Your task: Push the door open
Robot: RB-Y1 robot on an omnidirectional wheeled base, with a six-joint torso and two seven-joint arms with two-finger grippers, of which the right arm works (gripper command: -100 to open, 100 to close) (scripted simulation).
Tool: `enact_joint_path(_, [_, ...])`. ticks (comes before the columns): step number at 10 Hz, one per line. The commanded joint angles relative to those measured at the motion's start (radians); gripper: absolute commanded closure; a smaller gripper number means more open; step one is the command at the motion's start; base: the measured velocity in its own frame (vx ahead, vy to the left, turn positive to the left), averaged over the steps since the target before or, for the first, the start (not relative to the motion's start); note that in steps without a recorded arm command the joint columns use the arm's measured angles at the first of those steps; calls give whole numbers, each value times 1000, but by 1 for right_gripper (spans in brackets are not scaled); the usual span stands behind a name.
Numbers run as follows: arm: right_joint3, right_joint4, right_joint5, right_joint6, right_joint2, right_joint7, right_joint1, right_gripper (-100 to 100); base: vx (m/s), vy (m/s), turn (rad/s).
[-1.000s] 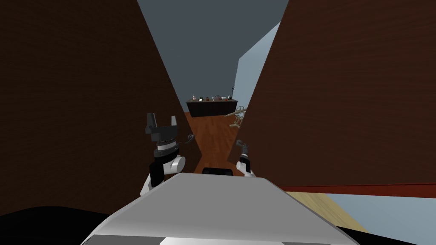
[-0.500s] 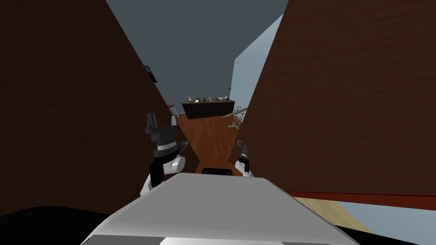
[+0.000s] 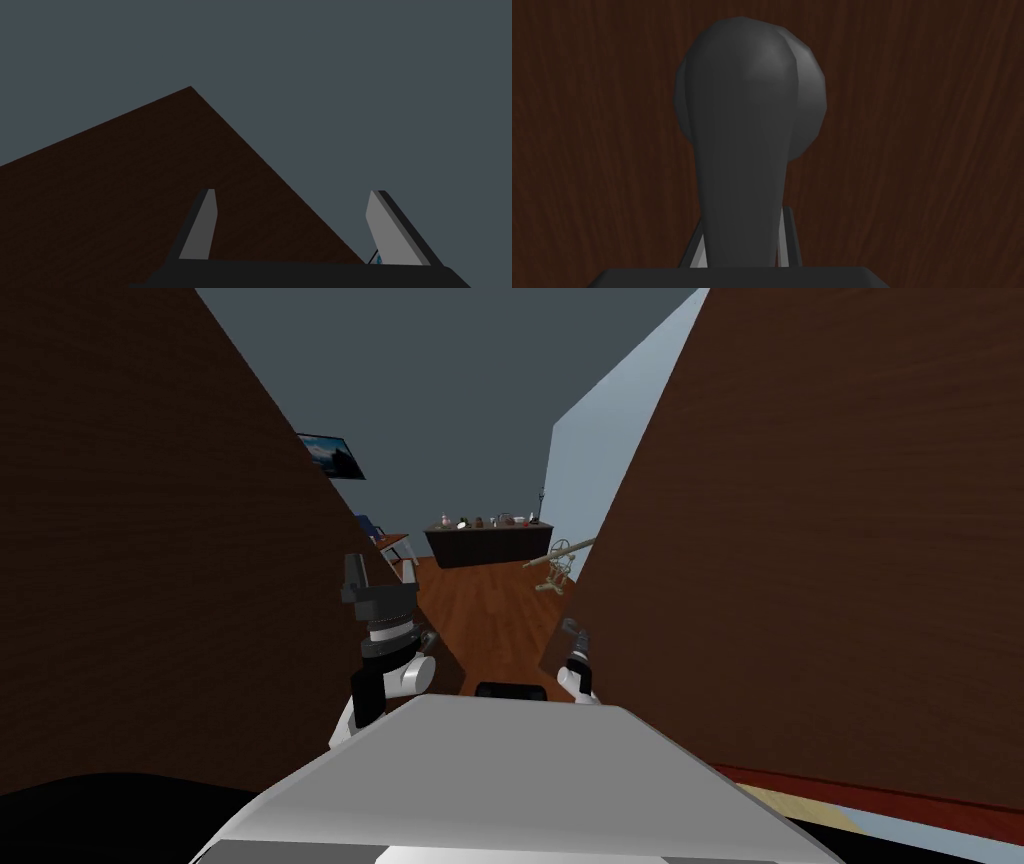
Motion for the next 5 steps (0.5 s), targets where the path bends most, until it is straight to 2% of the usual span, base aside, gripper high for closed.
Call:
enact_joint_path(1, [-22,-28,-17,1,-10,19,4,100,209,-3,-36])
enact_joint_path(3, [-31,-29,-26,-1,-9,25,4,100,183,-15,-37])
enact_joint_path(5, [-55,-33,-50,-7,12,40,4,100,189,-17,-42])
